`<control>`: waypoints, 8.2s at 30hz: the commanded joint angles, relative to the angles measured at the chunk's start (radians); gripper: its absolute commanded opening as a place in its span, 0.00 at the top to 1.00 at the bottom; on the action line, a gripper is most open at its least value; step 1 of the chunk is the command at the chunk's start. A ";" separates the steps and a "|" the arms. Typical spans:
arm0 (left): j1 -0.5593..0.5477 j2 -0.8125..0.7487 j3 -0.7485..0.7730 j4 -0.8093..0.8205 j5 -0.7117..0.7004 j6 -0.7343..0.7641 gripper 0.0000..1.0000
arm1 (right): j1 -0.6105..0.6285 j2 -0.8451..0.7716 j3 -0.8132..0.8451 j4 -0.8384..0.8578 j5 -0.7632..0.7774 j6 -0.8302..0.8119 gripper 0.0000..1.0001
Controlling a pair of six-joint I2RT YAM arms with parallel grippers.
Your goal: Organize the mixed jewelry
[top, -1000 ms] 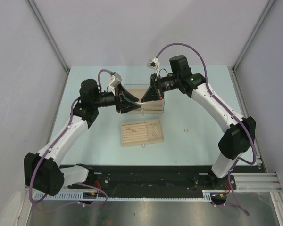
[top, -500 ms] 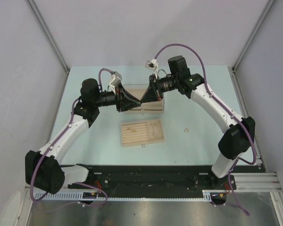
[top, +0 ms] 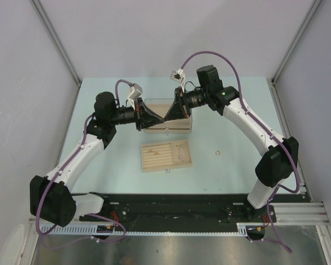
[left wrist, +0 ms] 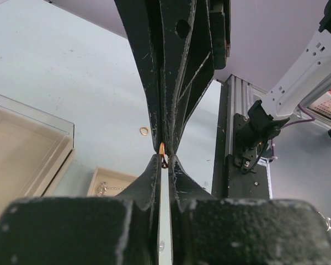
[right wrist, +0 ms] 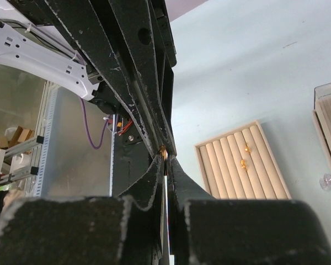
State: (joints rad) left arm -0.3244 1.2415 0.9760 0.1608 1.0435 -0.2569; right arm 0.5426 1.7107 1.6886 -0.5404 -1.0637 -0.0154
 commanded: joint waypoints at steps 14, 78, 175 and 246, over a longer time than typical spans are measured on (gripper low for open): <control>0.002 0.003 0.000 0.008 0.004 0.019 1.00 | 0.008 -0.045 -0.004 0.014 -0.007 0.008 0.68; -0.469 0.527 0.277 -0.889 -0.955 0.898 1.00 | -0.260 -0.307 -0.264 -0.093 0.266 -0.147 0.64; -0.481 0.546 0.334 -0.873 -1.016 0.904 0.73 | -0.322 -0.335 -0.339 -0.104 0.401 -0.178 0.64; -0.275 0.184 0.155 -0.646 -0.657 0.719 0.52 | -0.237 -0.086 -0.725 0.002 0.933 -0.382 0.61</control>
State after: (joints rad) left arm -0.6044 1.4544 1.1366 -0.5022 0.3546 0.4610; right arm 0.2939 1.6131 0.9615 -0.5655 -0.1631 -0.3973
